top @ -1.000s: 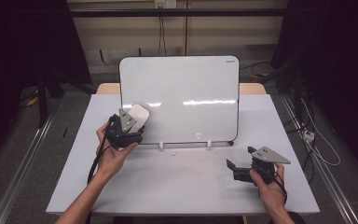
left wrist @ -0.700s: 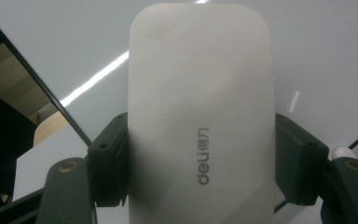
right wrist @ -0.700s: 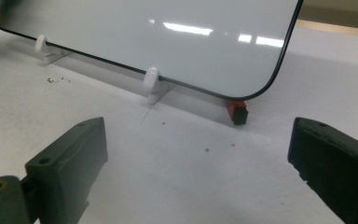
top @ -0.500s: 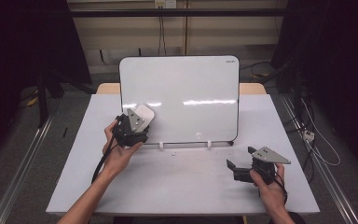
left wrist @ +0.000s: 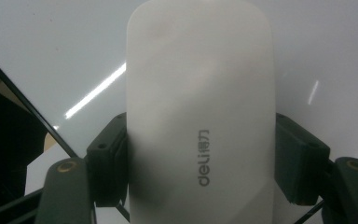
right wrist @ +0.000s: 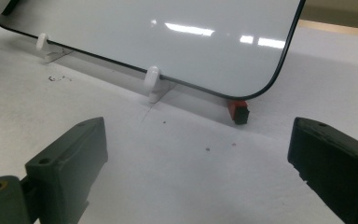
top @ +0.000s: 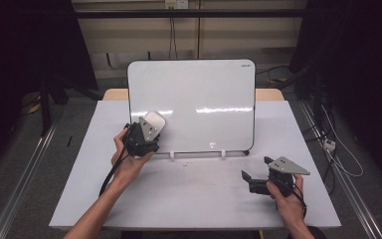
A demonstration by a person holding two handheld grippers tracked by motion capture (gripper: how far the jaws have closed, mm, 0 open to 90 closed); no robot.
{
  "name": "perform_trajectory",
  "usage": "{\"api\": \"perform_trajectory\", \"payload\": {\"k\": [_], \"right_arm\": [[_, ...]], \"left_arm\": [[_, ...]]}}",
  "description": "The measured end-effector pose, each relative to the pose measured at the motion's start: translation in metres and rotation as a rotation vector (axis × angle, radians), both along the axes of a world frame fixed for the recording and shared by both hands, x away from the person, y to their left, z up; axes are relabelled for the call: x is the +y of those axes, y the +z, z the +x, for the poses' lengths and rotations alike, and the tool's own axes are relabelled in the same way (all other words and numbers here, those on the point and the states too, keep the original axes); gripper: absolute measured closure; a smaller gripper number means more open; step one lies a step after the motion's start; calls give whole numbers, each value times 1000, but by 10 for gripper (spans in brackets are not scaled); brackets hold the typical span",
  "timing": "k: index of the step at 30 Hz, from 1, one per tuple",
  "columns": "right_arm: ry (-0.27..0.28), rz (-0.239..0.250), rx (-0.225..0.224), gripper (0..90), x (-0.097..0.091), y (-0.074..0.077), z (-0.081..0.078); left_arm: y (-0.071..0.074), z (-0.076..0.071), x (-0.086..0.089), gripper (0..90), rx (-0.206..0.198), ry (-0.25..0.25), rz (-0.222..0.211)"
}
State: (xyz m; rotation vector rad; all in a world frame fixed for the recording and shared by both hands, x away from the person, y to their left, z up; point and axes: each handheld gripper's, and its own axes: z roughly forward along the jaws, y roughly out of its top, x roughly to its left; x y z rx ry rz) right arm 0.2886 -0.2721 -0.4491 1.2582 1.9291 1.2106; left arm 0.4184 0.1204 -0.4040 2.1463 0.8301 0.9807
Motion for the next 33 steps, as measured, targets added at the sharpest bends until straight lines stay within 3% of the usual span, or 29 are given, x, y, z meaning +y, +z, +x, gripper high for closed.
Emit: {"api": "perform_trajectory", "payload": {"k": [12,19,27,33], "right_arm": [[-3,13,6,43,-1,-1,1],[-1,16,7,44,-1,-1,1],[-4,15,7,43,-1,-1,1],[-6,13,5,43,-1,0,0]], "left_arm": [[0,2,2,289,14,-15,-5],[-1,2,1,206,25,-22,-6],[2,1,4,88,13,-30,-59],[4,-1,3,47,37,-52,-78]]}}
